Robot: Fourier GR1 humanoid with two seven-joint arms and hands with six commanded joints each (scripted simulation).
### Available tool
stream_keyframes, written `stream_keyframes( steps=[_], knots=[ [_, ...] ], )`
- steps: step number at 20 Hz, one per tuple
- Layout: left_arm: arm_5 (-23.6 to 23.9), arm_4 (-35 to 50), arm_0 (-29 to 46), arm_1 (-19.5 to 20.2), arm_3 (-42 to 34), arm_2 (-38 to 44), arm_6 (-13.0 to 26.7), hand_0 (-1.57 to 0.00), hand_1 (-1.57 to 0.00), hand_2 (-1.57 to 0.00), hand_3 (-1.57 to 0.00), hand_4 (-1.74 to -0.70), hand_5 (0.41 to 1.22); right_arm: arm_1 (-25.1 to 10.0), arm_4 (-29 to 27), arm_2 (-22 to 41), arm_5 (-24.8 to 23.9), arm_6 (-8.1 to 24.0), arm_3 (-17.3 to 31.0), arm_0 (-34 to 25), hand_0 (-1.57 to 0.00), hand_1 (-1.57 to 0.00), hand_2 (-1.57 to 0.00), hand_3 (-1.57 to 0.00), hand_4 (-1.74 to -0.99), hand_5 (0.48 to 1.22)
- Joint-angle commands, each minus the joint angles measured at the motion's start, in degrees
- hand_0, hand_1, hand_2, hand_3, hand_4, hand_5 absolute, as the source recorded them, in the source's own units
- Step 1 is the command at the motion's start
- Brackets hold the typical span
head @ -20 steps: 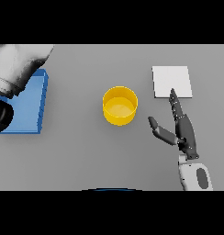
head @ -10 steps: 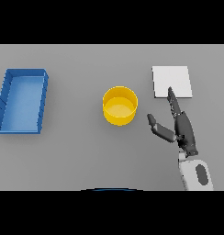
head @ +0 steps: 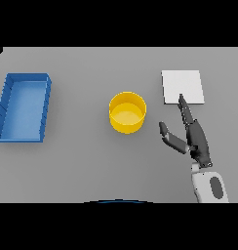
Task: Pick up the red beaker and tilt it to pour out 1 green nut into yellow bowl. Pick up the yellow bowl and place it on the metallic measuring scale.
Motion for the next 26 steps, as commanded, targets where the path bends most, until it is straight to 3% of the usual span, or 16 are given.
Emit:
stream_keyframes(
  steps=[1,2,3,5,7,9,11,12,14,17,19,23,25,26],
  knots=[
    [0.6,1.4,3.0,-0.3,-2.3,0.4,-0.4,-1.57,-1.57,-1.57,-1.57,-1.74,1.221,-0.2,0.2,0.1,0.1,-0.5,-0.1,0.5,0.00,0.00,0.00,0.00,-1.151,0.676],
    [1.2,3.0,6.7,-0.5,-5.2,0.8,-1.1,-1.57,-1.57,-1.57,-1.57,-1.74,1.221,-0.6,0.3,0.1,0.1,-1.1,-0.3,0.9,0.00,0.00,0.00,0.00,-1.159,0.677],
    [1.6,4.1,9.0,-1.4,-8.4,0.6,1.1,-1.57,-1.57,-1.57,-1.57,-1.74,1.221,-0.5,0.8,0.2,-0.2,-0.9,-0.1,0.9,0.00,0.00,0.00,0.00,-1.166,0.676],
    [1.7,6.2,14.6,-1.6,-16.9,0.2,3.8,-1.57,-1.57,-1.57,-1.57,-1.74,1.151,-0.4,0.5,0.0,0.0,-0.3,0.9,0.5,0.00,0.00,0.00,0.00,-1.174,0.676],
    [2.3,7.6,20.2,-2.0,-24.7,-0.5,7.7,-1.57,-1.57,-1.57,-1.57,-1.74,1.050,-0.5,0.7,0.2,0.1,-1.2,0.8,0.8,0.00,0.00,0.00,0.00,-1.167,0.675],
    [3.0,8.5,24.1,-2.2,-31.1,-1.0,11.9,-1.57,-1.57,-1.57,-1.57,-1.74,0.925,-0.5,0.6,-0.2,-0.2,0.1,1.1,-0.4,0.00,0.00,0.00,0.00,-1.157,0.671],
    [1.7,9.4,27.2,-1.7,-37.2,-1.6,16.0,-1.57,-1.57,-1.53,-1.53,-1.52,0.818,-0.3,-0.2,-0.2,0.4,-0.9,0.8,0.3,0.00,0.00,0.00,0.00,-1.155,0.670],
    [-1.3,10.2,28.4,-0.8,-40.4,-2.3,15.8,-1.47,-1.34,-1.28,-1.32,-1.37,0.774,-0.4,-0.1,0.0,0.4,-1.7,0.0,1.1,0.00,0.00,0.00,0.00,-1.153,0.670],
    [-5.9,14.0,31.6,0.0,-45.5,-1.8,15.9,-0.94,-0.86,-0.82,-0.84,-1.13,0.705,-0.7,0.1,-0.2,0.3,-0.9,0.3,0.9,0.00,0.00,0.00,0.00,-1.149,0.670],
    [-10.4,15.3,32.9,1.5,-48.2,-2.8,18.4,-0.48,-0.44,-0.42,-0.43,-0.92,0.651,-0.5,-0.1,-0.1,0.3,-0.7,0.1,0.8,0.00,0.00,0.00,0.00,-1.155,0.670],
    [-11.3,13.5,32.3,1.6,-47.6,-4.7,20.7,-0.31,-0.28,-0.27,-0.28,-0.84,0.632,-0.1,0.8,0.5,0.0,-0.5,0.7,0.8,0.00,0.00,0.00,0.00,-1.155,0.670],
    [-10.5,11.0,31.6,2.1,-45.9,-5.8,19.1,-0.13,-0.11,-0.11,-0.11,-0.79,0.627,-0.5,2.2,0.4,-1.2,-0.9,0.3,0.8,0.00,0.00,0.00,0.00,-1.157,0.665],
    [-9.3,10.8,31.6,1.6,-46.2,-5.7,17.1,-0.08,-0.07,-0.07,-0.07,-0.78,0.631,-0.4,2.8,0.5,-1.7,1.0,0.2,0.5,0.00,0.00,0.00,0.00,-1.144,0.644],
    [-8.5,11.0,32.3,1.5,-47.1,-5.4,15.8,-0.06,-0.06,-0.06,-0.06,-0.78,0.633,-1.0,5.1,1.0,-2.6,4.1,0.1,-0.4,0.00,0.00,0.00,0.00,-1.131,0.631]
  ],
)
